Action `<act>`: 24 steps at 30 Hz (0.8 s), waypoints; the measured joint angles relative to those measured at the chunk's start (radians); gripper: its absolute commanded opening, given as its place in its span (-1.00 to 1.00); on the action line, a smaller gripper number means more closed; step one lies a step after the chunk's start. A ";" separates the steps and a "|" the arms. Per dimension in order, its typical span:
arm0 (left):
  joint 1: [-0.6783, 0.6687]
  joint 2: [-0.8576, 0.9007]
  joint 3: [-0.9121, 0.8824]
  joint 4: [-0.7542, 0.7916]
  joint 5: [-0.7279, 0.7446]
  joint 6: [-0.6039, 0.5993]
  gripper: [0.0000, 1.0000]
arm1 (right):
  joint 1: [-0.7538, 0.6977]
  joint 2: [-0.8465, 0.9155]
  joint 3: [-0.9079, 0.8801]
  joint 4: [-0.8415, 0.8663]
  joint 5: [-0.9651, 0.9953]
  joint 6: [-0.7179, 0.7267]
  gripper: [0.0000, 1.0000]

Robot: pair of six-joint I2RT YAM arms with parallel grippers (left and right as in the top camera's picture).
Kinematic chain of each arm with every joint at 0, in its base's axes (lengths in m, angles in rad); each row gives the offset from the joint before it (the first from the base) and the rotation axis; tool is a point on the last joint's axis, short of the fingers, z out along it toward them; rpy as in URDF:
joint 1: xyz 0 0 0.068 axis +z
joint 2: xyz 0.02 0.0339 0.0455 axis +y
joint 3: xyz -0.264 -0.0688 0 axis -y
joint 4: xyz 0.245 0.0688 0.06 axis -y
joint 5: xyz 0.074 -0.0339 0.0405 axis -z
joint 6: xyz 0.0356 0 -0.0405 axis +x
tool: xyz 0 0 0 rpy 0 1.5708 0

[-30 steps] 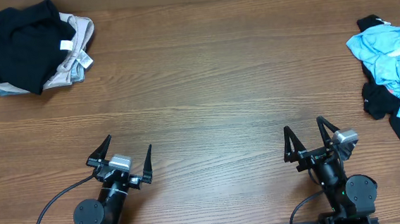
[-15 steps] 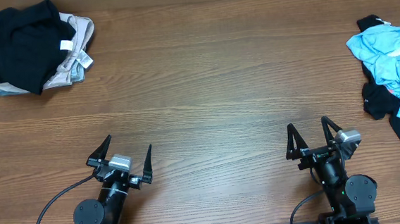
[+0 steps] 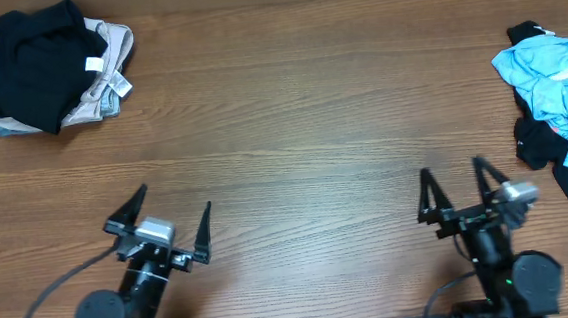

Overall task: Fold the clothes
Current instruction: 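Reach the right gripper to the light-blue T-shirt and grasp it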

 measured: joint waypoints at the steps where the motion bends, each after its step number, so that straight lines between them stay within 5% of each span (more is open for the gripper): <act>1: 0.000 0.042 0.056 -0.028 0.000 0.000 1.00 | 0.000 0.029 0.053 -0.024 0.005 -0.009 1.00; 14: 0.000 0.616 0.765 -0.476 -0.036 0.000 1.00 | 0.000 0.727 0.927 -0.626 0.230 -0.073 1.00; 24: 0.000 0.928 0.921 -0.551 -0.041 0.000 1.00 | -0.006 1.112 1.120 -0.638 0.298 -0.087 1.00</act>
